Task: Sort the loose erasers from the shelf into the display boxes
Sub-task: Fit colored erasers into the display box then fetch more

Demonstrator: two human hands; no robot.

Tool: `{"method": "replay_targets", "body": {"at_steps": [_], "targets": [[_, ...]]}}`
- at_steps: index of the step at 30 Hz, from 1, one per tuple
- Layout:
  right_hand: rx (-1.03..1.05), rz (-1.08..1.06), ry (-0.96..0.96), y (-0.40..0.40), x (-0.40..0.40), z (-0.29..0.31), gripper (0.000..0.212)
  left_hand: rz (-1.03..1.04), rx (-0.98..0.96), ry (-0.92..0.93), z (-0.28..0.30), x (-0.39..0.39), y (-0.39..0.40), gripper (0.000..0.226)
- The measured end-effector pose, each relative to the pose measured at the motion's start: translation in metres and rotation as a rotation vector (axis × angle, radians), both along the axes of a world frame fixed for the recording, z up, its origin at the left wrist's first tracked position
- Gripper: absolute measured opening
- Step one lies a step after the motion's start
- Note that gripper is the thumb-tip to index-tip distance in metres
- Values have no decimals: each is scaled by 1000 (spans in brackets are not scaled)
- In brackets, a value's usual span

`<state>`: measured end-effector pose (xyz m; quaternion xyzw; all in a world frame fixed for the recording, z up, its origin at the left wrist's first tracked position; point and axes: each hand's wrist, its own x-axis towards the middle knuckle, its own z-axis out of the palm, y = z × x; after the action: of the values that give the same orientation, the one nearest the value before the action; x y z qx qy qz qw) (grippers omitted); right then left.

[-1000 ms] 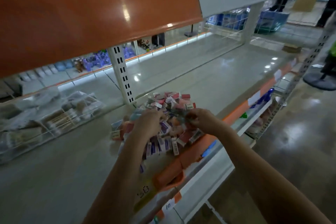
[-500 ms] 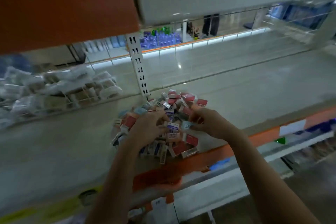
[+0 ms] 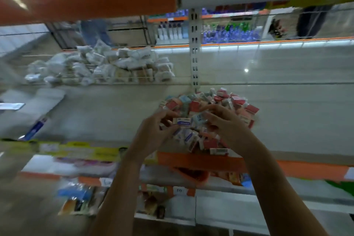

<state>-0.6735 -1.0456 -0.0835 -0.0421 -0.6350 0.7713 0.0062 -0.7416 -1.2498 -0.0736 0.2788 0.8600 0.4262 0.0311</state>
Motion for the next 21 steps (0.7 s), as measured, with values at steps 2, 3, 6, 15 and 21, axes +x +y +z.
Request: {"method": "replay_targets", "body": {"at_steps": [2,3,6,15,21], "targets": [[-94,39,20,-27,-10,6,21,41,16,11,5,4,-24,17],[-118,57,32,-42,-15,8,20,70,26,10,7,5,-36,16],[-182,134,49,-89,-26,11,22,156,44,17,10,6,-80,26],[-273,202,-77,-255,-42,18,8,302,118,63,14,21,-247,32],[-52,65,-112,-350,-50,16,26,345,146,29,13,25,-344,24]]}}
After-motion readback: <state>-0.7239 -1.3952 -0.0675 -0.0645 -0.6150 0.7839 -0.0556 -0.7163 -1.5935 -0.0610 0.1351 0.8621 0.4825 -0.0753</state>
